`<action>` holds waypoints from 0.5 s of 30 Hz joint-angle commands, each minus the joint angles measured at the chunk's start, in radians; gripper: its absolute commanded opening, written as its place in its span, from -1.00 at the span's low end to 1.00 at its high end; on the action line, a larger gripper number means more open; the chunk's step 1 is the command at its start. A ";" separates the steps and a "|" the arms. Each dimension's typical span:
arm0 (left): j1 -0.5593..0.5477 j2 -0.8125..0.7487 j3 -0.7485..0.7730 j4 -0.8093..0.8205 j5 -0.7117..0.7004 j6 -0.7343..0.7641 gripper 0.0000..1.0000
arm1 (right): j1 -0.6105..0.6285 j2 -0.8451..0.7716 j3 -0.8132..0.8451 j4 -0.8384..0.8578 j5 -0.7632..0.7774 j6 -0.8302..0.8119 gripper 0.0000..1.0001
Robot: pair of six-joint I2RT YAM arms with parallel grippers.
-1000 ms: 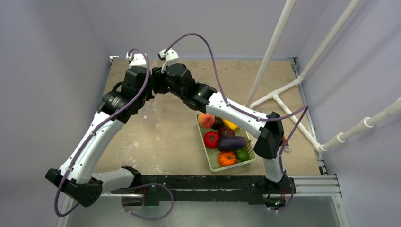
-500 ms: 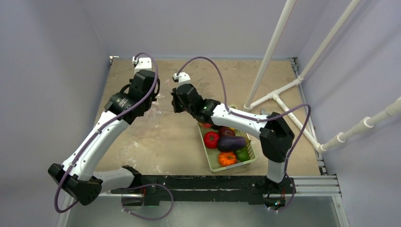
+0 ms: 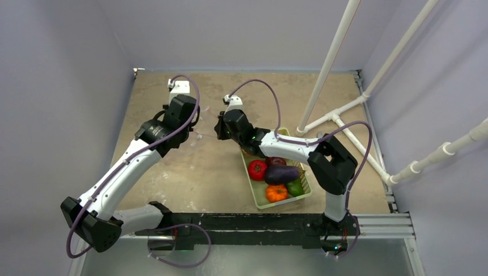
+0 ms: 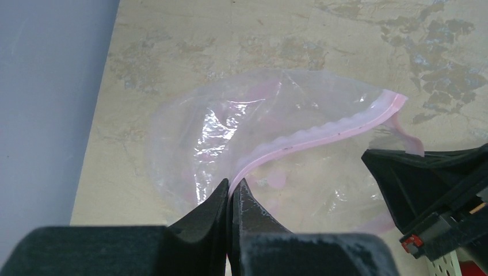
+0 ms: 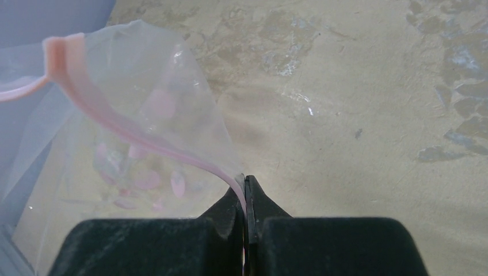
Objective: Place the food in the zip-top bag and seal the zipper
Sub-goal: Open the zipper of the food storage bag.
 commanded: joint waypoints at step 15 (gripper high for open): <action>-0.114 -0.124 -0.242 0.167 -0.153 -0.074 -1.00 | -0.005 -0.037 -0.044 0.090 -0.054 0.010 -0.36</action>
